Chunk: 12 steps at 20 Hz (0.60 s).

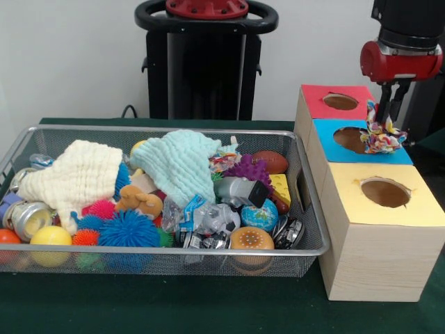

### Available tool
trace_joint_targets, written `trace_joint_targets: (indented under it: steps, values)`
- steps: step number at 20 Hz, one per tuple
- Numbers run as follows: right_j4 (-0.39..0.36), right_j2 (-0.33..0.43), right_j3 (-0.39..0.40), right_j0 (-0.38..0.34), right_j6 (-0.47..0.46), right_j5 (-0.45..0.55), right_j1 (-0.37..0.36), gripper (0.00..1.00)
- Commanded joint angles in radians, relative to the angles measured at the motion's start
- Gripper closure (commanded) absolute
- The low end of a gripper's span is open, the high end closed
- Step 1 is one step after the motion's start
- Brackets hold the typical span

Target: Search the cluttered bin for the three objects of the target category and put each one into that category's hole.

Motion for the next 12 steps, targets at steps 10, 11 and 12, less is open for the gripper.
trace_joint_targets:
  steps: [10,11,12]
  values:
    - [0.033,0.005,-0.045,-0.005,0.21,-0.071,0.037,1.0]
    - [0.035,0.006,-0.038,-0.008,0.209,-0.076,0.034,1.0]
    - [0.037,0.008,-0.037,-0.009,0.209,-0.075,0.032,1.0]
